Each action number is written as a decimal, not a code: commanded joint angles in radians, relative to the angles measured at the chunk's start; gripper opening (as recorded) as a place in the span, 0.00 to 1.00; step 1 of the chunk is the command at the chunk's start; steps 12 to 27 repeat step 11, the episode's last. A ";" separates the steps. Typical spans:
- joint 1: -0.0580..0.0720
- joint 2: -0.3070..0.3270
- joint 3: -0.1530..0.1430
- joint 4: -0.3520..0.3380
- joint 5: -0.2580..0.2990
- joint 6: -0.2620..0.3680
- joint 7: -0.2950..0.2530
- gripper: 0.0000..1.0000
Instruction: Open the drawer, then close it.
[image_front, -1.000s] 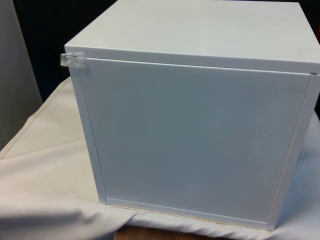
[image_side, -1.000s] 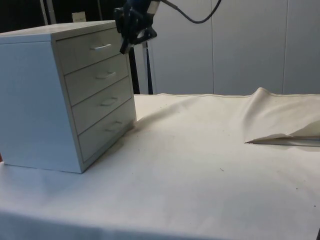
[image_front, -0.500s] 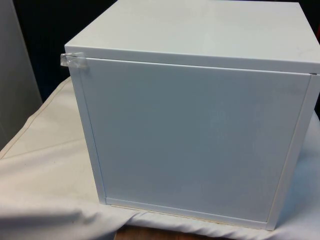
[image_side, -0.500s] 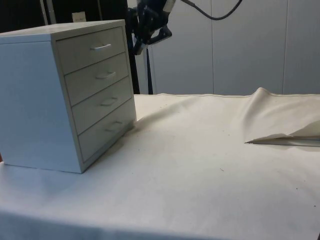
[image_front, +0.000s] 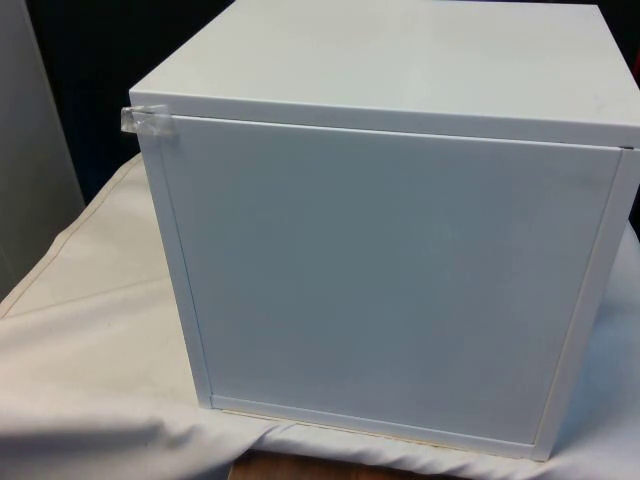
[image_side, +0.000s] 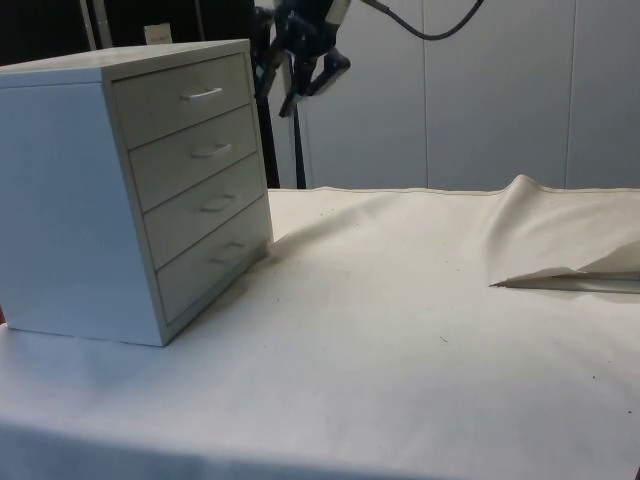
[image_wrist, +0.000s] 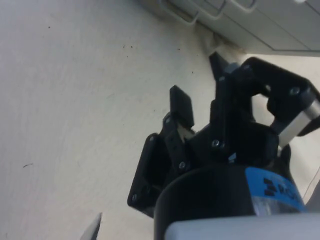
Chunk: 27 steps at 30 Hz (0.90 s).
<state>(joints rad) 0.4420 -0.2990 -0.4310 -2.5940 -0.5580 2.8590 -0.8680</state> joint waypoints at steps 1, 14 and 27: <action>-0.002 0.004 0.000 0.004 -0.003 0.002 0.001 0.41; 0.000 0.002 -0.001 0.002 -0.001 0.001 0.000 0.99; 0.000 0.002 -0.001 0.002 -0.001 0.001 0.000 0.99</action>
